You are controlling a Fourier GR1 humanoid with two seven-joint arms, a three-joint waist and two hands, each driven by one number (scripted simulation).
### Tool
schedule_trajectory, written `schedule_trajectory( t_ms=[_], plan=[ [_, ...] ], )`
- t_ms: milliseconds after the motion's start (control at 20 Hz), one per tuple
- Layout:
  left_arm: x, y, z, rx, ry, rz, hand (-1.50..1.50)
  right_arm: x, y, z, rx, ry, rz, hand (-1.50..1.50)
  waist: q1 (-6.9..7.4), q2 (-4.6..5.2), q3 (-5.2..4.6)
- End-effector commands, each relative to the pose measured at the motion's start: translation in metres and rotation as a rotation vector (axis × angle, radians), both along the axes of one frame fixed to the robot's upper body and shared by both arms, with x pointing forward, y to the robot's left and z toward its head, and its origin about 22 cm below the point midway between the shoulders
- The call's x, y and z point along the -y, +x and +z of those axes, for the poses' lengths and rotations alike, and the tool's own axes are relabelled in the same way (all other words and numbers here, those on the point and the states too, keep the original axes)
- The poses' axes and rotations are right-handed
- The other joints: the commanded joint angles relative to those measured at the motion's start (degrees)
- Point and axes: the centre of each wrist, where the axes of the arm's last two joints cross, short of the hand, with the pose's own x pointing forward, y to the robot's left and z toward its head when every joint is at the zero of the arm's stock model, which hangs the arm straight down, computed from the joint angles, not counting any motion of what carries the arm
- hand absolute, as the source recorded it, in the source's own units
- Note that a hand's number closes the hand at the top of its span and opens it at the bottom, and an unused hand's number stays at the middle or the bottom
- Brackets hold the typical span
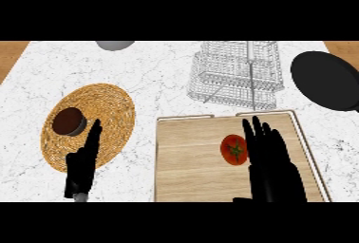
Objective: Pick the tomato from the tray and place it in the tiered basket
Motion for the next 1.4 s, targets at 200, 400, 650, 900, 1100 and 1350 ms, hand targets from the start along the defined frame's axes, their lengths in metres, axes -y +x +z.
schedule_trajectory(
  t_ms=[200,400,650,900,1100,1350],
  plan=[
    [0.003,-0.012,-0.007,-0.059,0.010,0.008,0.00,-0.034,0.021,-0.008,-0.091,-0.054,-0.062,-1.50,0.09,0.30,-0.31],
    [-0.010,-0.004,-0.013,-0.051,0.010,0.018,0.00,-0.031,0.011,-0.008,-0.186,-0.110,-0.110,-1.50,-0.43,0.28,-0.37],
    [-0.003,-0.015,-0.009,-0.059,0.010,0.007,0.00,-0.022,0.038,-0.007,-0.232,-0.103,-0.126,-1.50,-0.11,0.32,-0.33],
    [-0.008,-0.009,-0.005,-0.061,0.008,0.015,0.00,-0.016,0.040,-0.005,-0.230,-0.096,-0.131,-1.50,-0.31,0.26,-0.31],
    [-0.003,-0.010,-0.005,-0.053,0.009,0.007,0.00,-0.024,0.039,-0.015,-0.256,-0.125,-0.135,-1.50,-0.26,0.25,-0.31],
    [-0.009,-0.006,0.003,-0.066,0.010,0.027,0.00,-0.019,0.041,-0.033,-0.330,-0.107,-0.147,-1.50,-0.28,0.27,-0.29]
  ],
)
